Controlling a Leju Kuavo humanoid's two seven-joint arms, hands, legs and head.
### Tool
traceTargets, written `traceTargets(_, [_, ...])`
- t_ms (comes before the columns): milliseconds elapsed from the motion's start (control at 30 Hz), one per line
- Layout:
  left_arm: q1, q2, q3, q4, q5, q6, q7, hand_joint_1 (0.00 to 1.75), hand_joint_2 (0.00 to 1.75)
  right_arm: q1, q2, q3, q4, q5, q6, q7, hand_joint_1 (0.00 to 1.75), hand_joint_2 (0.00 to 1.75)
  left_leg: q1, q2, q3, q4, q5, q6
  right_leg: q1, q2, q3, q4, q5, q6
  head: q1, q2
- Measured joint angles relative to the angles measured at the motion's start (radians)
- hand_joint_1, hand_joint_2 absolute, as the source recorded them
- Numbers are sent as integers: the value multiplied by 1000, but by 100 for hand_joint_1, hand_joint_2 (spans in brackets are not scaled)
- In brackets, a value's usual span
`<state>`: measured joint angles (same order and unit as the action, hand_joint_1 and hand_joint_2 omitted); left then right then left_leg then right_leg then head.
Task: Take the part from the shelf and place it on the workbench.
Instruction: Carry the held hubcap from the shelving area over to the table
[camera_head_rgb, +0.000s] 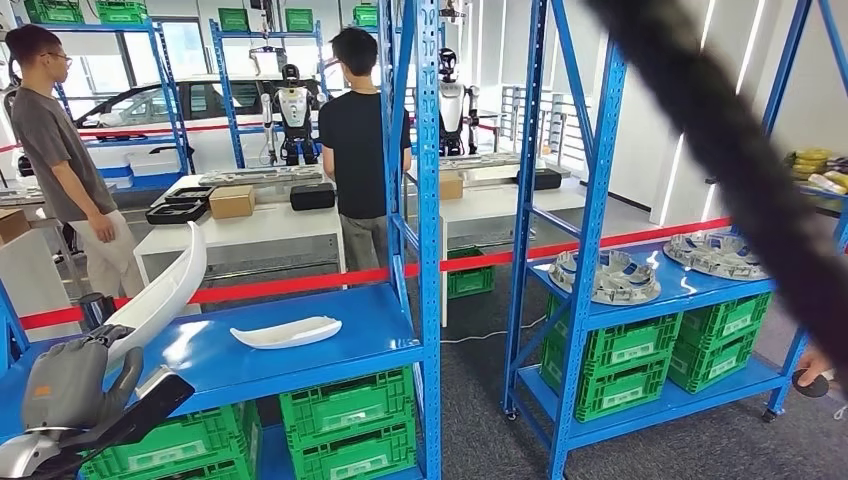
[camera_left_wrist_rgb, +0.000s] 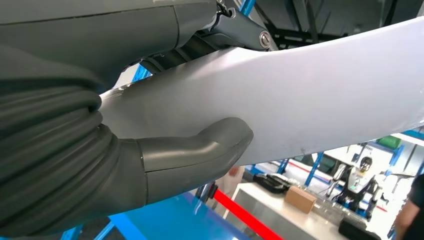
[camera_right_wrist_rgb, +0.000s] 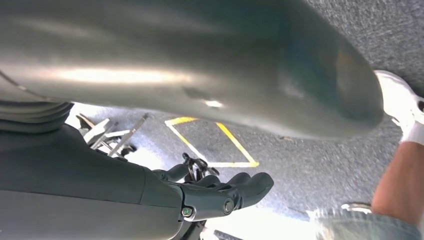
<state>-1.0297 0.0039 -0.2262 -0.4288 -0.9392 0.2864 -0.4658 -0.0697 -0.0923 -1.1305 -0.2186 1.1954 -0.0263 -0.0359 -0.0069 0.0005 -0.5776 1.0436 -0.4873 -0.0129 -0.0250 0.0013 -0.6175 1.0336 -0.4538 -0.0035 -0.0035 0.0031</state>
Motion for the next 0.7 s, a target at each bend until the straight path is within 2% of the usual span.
traceTargets(33, [1, 1, -2, 0, 0, 5, -1, 157, 175, 0, 0, 3, 0, 1, -2, -1, 0, 0, -1, 0, 10, -22, 2, 1, 2, 0, -2, 1, 1, 1, 1, 0])
traceTargets(133, [7, 4, -5, 1, 0, 12, 1, 157, 175, 0, 0, 8, 0, 4, -7, -2, 0, 0, -3, -3, 8, -27, 9, 3, 4, 0, -6, -2, 7, -2, 3, 0])
traceTargets(367, [10, 6, -8, 1, -5, -1, -2, 157, 175, 0, 0, 11, 0, 8, -13, -18, 0, 0, -7, -5, -2, -23, 14, 19, 1, -1, -4, -20, 23, 21, 4, 0])
traceTargets(567, [10, 9, -8, 2, -1, -20, -7, 157, 175, 0, 2, 11, 0, 8, -29, -19, 0, 0, -13, -5, -7, -23, 18, 38, -6, -3, -6, -24, 31, 39, 3, 0])
traceTargets(633, [8, 9, -8, 2, 1, -21, -7, 157, 175, 0, 2, 11, 0, 9, -35, -19, 0, 0, -8, -6, -4, -34, 29, 49, -6, -4, -14, -4, 13, 44, 3, 0])
traceTargets(700, [7, 7, -8, 2, 4, -22, -6, 157, 175, 0, 1, 11, 0, 9, -40, -20, 0, 0, -4, -7, -5, -41, 36, 56, -6, -3, -57, 96, -50, 46, 5, 0])
